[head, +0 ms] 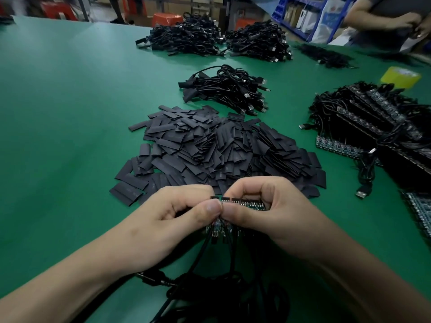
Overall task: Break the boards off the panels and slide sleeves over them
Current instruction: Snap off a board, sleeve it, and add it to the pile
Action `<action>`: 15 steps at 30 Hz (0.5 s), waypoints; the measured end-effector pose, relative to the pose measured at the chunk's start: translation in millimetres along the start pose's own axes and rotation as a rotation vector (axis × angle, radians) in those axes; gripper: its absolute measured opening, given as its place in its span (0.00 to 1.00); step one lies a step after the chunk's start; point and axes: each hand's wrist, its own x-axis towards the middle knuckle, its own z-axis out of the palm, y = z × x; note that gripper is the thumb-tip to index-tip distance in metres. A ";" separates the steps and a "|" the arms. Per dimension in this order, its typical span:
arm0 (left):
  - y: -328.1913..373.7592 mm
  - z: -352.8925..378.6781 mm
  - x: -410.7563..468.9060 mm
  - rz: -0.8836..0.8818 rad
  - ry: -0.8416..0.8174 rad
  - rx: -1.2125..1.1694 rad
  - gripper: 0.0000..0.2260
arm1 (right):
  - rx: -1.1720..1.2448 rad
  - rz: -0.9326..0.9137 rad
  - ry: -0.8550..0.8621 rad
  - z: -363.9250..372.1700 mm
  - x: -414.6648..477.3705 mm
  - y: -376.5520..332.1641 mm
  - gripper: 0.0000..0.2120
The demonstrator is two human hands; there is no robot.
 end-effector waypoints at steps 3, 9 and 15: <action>0.6 -1.1 -0.1 -0.012 -0.024 -0.032 0.22 | 0.093 0.003 -0.024 2.0 1.9 3.4 0.07; 3.7 -2.7 -0.5 -0.061 -0.026 -0.118 0.20 | 0.241 0.011 -0.037 5.5 3.4 11.3 0.06; 4.3 -1.9 -0.4 -0.119 -0.020 -0.239 0.22 | 0.322 0.007 -0.041 8.5 4.0 13.2 0.05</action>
